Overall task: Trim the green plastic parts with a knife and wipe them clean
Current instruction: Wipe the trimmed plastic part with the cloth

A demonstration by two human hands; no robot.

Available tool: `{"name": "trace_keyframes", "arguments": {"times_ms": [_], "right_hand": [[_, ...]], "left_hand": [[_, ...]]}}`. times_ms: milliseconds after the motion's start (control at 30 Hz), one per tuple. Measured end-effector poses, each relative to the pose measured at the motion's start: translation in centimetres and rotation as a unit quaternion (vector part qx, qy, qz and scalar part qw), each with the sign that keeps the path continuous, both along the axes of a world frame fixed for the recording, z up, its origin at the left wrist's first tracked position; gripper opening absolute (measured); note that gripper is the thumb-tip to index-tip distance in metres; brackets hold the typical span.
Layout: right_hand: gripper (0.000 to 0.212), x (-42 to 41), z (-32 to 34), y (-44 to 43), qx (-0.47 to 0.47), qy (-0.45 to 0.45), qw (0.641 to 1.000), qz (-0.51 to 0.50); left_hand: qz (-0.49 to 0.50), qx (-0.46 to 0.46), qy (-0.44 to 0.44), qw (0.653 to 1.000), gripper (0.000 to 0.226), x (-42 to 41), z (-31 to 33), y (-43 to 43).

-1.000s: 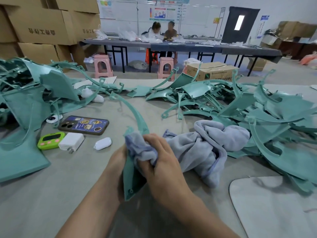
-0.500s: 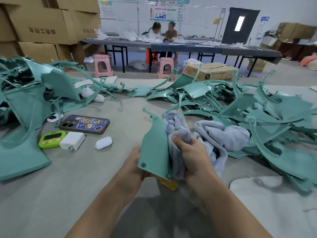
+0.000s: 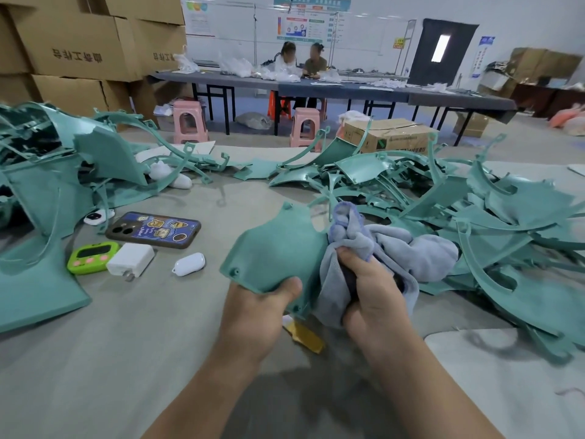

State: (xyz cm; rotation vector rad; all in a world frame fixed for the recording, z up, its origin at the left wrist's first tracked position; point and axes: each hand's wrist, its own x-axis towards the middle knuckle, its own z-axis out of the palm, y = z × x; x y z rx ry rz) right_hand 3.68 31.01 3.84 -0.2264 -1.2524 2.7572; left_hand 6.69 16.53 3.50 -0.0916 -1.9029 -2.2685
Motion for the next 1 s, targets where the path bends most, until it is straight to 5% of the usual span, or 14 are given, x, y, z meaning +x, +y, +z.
{"name": "trace_keyframes", "arguments": {"times_ms": [67,167,267,533,867,1000], "right_hand": [[0.041,-0.1,-0.3,0.5,0.003,-0.038,0.999,0.011],[0.017,-0.1,0.0,0.8,0.020,-0.056,0.998,0.027],[0.031,-0.1,0.3,1.0,0.038,-0.067,0.996,0.035],[0.016,-0.8,0.8,0.5,0.014,-0.117,0.993,0.000],[0.014,-0.6,0.6,2.5,0.208,-0.075,0.975,-0.008],[0.018,-0.1,1.1,4.0,0.143,-0.060,0.988,-0.012]], "left_hand": [[-0.005,0.002,-0.016,1.000,0.044,-0.6,0.2,-1.0],[-0.067,0.012,-0.007,0.998,0.049,-1.3,1.0,-3.6],[-0.123,-0.009,-0.012,0.992,0.051,-1.4,1.2,-5.2],[-0.137,0.003,-0.006,0.990,0.059,-2.2,0.4,-7.4],[-0.045,0.035,-0.018,0.998,0.053,-2.7,-0.3,-6.4],[0.000,0.093,-0.028,0.995,0.050,-3.4,-0.5,-7.2]]}}
